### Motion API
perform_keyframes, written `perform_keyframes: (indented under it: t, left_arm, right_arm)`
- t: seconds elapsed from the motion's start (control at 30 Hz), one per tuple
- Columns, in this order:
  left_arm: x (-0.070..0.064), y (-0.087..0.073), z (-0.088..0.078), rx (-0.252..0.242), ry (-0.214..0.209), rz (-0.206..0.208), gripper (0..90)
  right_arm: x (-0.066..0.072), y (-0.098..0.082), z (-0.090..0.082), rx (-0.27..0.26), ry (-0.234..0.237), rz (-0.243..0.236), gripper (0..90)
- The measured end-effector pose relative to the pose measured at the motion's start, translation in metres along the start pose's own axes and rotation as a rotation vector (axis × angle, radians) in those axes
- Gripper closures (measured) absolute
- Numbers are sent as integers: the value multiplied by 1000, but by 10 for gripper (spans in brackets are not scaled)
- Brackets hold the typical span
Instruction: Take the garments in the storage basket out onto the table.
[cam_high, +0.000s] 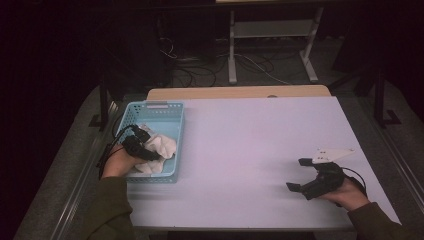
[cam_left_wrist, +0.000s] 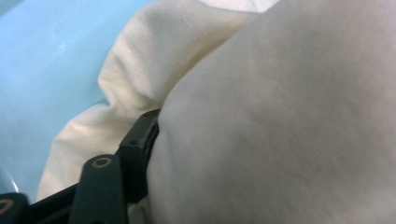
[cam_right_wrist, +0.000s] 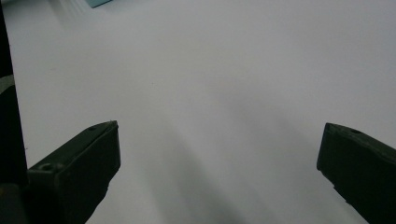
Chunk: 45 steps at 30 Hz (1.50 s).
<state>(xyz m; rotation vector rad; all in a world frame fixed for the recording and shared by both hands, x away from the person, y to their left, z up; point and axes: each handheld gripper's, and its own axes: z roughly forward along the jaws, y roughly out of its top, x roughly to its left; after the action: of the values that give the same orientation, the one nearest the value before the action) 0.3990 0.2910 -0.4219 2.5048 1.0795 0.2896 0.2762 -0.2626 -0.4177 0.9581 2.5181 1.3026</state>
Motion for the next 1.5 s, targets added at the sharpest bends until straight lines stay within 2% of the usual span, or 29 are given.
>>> perform_keyframes:
  t: [0.13, 0.33, 0.37, 0.8, 1.13, 1.5]
  left_arm:
    - [0, 0, -1, -3, 0, 1, 422]
    - [1, 1, -1, -4, 7, -20, 491]
    - [1, 1, -2, -4, 10, -19, 523]
    - [0, 3, -2, -1, 18, -21, 644]
    - [-1, 5, -1, 2, 19, -47, 697]
    - [-1, 7, -5, 5, 26, -67, 704]
  right_arm:
    - [1, 1, 2, 8, 2, -3, 0]
    - [1, 0, 1, 4, -2, -2, 0]
    - [0, 0, 1, 4, -2, -4, 0]
    - [1, 0, 0, 4, -4, -4, 0]
    - [1, 0, 0, 6, -2, -9, 0]
    - [1, 0, 1, 3, -1, -8, 0]
